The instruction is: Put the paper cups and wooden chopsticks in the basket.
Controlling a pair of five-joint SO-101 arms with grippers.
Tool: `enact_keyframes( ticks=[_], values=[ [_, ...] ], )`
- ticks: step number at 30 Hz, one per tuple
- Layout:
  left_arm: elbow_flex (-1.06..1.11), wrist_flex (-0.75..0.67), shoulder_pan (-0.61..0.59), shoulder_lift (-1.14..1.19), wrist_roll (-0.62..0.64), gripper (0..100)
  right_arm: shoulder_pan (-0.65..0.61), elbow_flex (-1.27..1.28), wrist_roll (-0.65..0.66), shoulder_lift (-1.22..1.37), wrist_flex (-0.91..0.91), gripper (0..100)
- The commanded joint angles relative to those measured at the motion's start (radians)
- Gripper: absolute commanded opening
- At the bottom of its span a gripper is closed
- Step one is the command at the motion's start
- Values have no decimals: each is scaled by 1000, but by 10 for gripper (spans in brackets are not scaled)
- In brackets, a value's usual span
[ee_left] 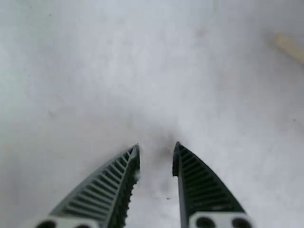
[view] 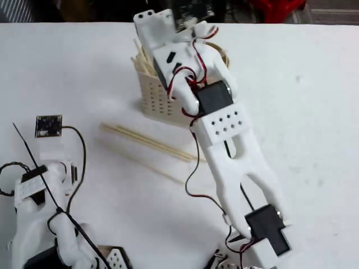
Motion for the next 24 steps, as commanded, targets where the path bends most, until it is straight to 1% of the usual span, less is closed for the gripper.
enact_keyframes(
  ticks=[1,8,13,16,19,24],
  values=[
    [0,-17,-7,-7,14,128,-5,-49,64,-1,-25,18],
    [0,-17,-7,-7,14,128,-2,-48,64,1,-18,22],
    [0,-17,-7,-7,14,128,2,-48,64,-8,7,142],
    [0,-17,-7,-7,14,128,-4,-48,64,-24,68,142],
    [0,-17,-7,-7,14,128,2,-48,68,-59,222,109],
    [0,-17,-7,-7,14,128,27,25,71,-151,690,91]
  ],
)
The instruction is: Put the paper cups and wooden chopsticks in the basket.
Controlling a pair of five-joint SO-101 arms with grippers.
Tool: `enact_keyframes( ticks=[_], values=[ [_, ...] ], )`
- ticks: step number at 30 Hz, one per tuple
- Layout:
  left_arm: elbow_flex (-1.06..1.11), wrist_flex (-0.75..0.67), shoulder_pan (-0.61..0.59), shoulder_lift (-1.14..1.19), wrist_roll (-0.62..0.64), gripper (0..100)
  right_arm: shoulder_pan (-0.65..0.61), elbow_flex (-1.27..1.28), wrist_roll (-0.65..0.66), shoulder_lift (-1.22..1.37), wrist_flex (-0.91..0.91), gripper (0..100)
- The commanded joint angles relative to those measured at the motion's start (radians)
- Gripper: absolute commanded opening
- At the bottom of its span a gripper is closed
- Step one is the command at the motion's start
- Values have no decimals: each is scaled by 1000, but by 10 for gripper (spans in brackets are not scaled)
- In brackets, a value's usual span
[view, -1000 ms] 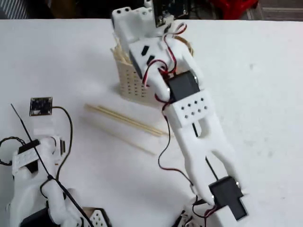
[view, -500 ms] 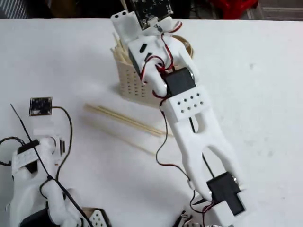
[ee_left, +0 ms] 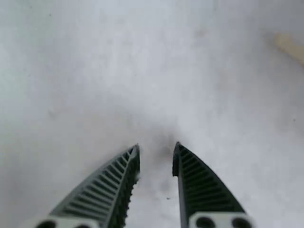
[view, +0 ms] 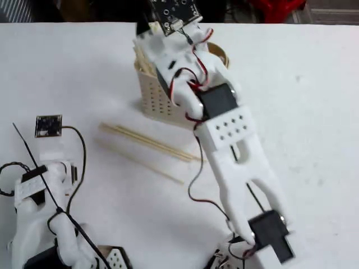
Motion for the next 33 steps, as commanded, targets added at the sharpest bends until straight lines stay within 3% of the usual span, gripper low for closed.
enact_keyframes(
  ticks=[1,5,8,12,19,25,33],
  values=[
    [0,-17,-7,-7,14,128,19,46,9,-97,337,88],
    [0,-17,-7,-7,14,128,-50,187,52,-120,498,87],
    [0,-17,-7,-7,14,128,-153,339,129,-116,478,87],
    [0,-17,-7,-7,14,128,-245,597,167,-114,308,91],
    [0,-17,-7,-7,14,128,-255,962,196,-117,-53,91],
    [0,-17,-7,-7,14,128,-197,898,190,-124,-38,91],
    [0,-17,-7,-7,14,128,-54,502,195,-114,234,91]
  ],
)
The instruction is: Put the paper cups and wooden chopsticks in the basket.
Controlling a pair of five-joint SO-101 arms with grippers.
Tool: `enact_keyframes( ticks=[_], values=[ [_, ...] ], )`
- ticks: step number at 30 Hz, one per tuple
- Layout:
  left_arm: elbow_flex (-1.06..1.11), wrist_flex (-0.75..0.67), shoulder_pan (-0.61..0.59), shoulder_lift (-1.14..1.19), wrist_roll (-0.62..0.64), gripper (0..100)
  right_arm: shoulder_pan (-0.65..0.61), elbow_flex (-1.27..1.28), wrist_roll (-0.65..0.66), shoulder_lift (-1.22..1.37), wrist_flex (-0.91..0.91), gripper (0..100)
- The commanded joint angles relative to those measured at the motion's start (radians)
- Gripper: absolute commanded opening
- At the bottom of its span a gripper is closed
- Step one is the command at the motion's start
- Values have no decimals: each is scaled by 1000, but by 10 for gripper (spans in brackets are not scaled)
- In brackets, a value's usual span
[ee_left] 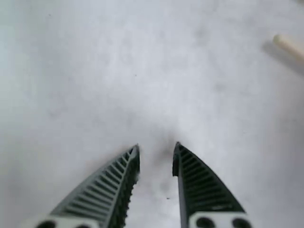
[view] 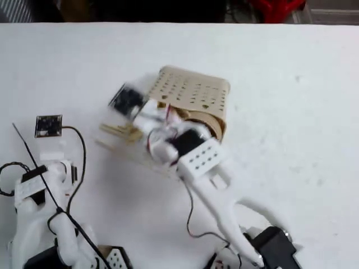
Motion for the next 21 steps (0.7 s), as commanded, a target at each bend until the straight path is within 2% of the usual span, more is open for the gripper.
enact_keyframes(
  ticks=[1,9,16,21],
  values=[
    [0,-17,-7,-7,14,128,82,-215,6,-16,122,91],
    [0,-17,-7,-7,14,128,223,-506,8,33,209,91],
    [0,-17,-7,-7,14,128,329,-822,9,344,265,92],
    [0,-17,-7,-7,14,128,369,-1180,9,575,383,92]
  ],
)
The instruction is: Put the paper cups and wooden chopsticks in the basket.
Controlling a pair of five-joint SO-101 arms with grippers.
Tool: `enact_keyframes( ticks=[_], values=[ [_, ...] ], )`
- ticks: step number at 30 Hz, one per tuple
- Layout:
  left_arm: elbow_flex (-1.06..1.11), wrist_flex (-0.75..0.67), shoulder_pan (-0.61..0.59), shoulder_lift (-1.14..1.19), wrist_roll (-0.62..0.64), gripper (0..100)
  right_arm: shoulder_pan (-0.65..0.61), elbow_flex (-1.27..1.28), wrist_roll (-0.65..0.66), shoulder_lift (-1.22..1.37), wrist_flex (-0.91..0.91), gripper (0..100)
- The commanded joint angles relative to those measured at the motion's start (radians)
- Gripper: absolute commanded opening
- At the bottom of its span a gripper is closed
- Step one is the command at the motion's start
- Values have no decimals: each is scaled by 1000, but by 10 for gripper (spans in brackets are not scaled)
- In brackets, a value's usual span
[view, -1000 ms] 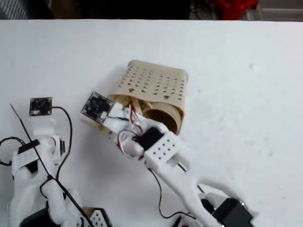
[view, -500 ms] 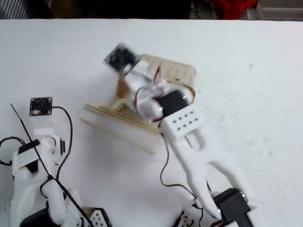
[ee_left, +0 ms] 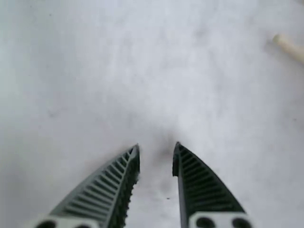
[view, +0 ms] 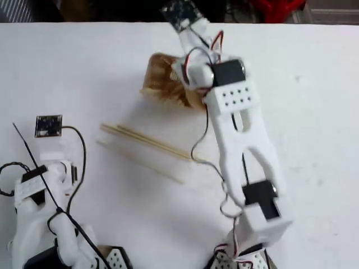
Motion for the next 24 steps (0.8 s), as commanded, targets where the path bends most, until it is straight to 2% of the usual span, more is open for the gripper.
enact_keyframes(
  ticks=[1,8,16,24],
  values=[
    [0,-17,-7,-7,14,128,42,-293,15,140,91,92],
    [0,-17,-7,-7,12,128,50,-750,8,386,269,92],
    [0,-17,-7,-7,12,128,54,-1128,6,460,374,92],
    [0,-17,-7,-7,14,128,58,-1117,6,427,400,92]
  ],
)
